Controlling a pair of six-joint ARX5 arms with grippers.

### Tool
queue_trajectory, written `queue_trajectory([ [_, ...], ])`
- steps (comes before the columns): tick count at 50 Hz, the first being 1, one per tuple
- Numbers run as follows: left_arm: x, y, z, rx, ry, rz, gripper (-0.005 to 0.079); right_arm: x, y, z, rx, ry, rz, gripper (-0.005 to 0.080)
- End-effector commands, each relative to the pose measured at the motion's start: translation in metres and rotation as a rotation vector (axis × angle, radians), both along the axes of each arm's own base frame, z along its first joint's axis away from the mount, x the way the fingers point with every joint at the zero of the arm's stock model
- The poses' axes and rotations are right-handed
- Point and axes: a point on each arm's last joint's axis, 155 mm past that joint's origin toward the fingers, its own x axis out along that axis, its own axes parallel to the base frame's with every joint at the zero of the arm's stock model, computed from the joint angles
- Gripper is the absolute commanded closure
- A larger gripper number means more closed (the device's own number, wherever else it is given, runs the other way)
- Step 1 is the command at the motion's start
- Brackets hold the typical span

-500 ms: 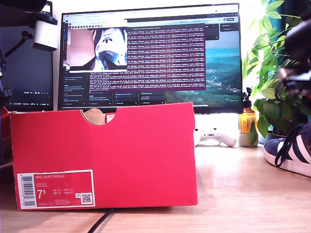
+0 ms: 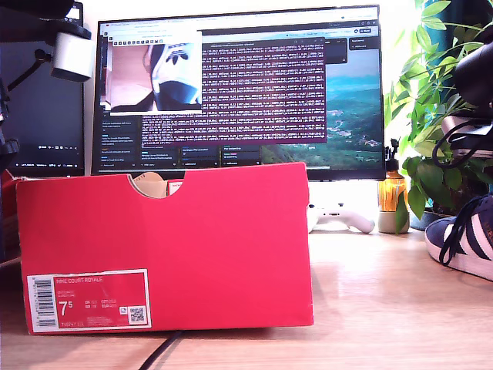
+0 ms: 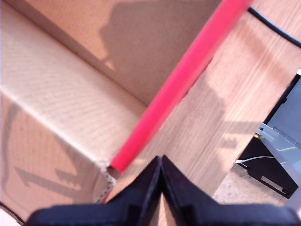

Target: Pack the blue shoes by picking the first shoe and placing it inside the red shoebox, left side, then picking and rotating the second shoe and placing it in the shoebox

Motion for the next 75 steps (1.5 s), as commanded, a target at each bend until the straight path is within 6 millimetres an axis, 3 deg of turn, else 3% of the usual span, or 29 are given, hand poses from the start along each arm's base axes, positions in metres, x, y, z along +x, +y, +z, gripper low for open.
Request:
queue_trajectory([
  [1, -0.001, 0.0, -0.005, 0.012, 0.011, -0.003, 0.0762, -0.002, 0.003, -0.011, -0.01, 0.011, -0.009, 0.0765],
  [20, -0.001, 0.0, -0.005, 0.012, 0.011, -0.004, 0.0762, 0.022, 0.05, 0.019, 0.06, -0.089, 0.08, 0.0765],
  [33, -0.001, 0.0, -0.005, 0.011, 0.01, -0.004, 0.0762, 0.037, 0.077, 0.049, 0.117, -0.147, 0.088, 0.0765],
  [45, 0.002, -0.003, -0.004, 0.0, -0.004, -0.004, 0.0762, 0.045, 0.104, 0.091, 0.189, -0.19, 0.102, 0.0765],
  [62, 0.002, -0.002, -0.004, 0.001, -0.002, -0.004, 0.0762, 0.051, 0.18, 0.176, 0.366, -0.347, 0.194, 0.0765],
  [75, 0.002, -0.002, -0.004, 0.001, -0.003, -0.004, 0.0762, 0.04, 0.241, 0.198, 0.516, -0.394, 0.252, 0.0765],
])
